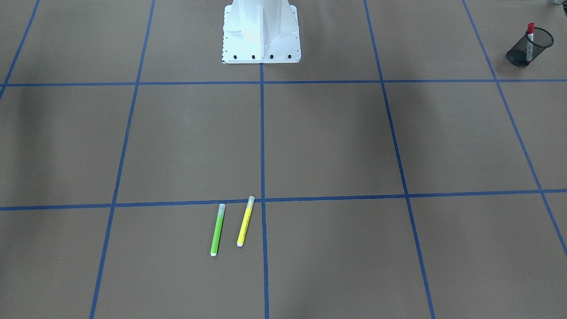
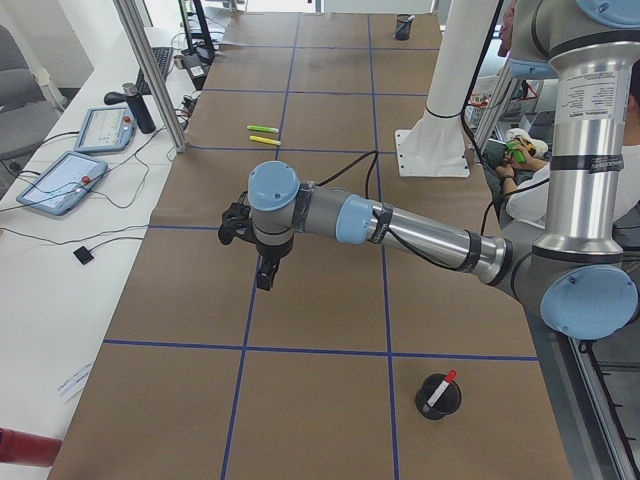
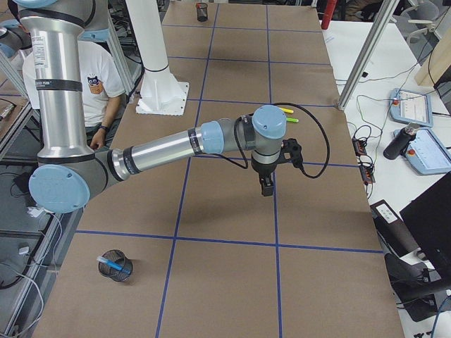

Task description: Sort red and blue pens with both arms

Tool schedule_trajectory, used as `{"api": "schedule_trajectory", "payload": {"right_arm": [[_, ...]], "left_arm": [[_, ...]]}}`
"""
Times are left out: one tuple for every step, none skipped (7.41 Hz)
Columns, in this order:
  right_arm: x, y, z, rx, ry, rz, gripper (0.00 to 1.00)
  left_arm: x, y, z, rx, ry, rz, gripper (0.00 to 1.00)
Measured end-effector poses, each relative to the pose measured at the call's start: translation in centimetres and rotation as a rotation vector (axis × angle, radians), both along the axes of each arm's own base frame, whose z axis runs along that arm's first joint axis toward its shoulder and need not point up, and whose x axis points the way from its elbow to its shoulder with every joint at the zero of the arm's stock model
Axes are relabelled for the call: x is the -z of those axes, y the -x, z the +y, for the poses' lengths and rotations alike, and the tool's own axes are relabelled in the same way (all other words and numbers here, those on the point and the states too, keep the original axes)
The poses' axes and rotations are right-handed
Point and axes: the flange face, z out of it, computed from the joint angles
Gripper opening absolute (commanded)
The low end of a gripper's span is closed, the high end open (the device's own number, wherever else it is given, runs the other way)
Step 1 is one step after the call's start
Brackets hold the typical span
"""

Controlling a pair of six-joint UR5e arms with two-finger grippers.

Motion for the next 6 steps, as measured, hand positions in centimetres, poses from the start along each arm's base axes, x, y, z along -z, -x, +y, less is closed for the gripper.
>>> {"api": "schedule_trajectory", "payload": {"right_arm": [[-0.2,0.1,-0.1,0.002,0.002,0.009,1.0],[-0.3,0.3,-0.1,0.006,0.004,0.015,1.0],[-0.4,0.4,0.0,0.009,0.007,0.018,1.0],[-0.6,0.5,0.1,0.01,0.012,0.02,1.0],[-0.8,0.5,0.3,0.01,0.016,0.02,1.0],[-0.8,0.5,0.3,0.011,0.017,0.02,1.0]], "left_arm": [[-0.2,0.1,0.8,0.001,0.0,-0.001,1.0],[-0.1,0.1,1.2,0.001,-0.009,-0.001,1.0],[0.3,0.1,1.4,0.002,-0.023,-0.001,1.0],[0.9,0.1,1.6,0.003,-0.037,-0.001,1.0],[1.2,0.1,1.6,0.002,-0.043,-0.003,1.0],[1.3,0.1,1.6,0.004,-0.047,-0.012,1.0]]}}
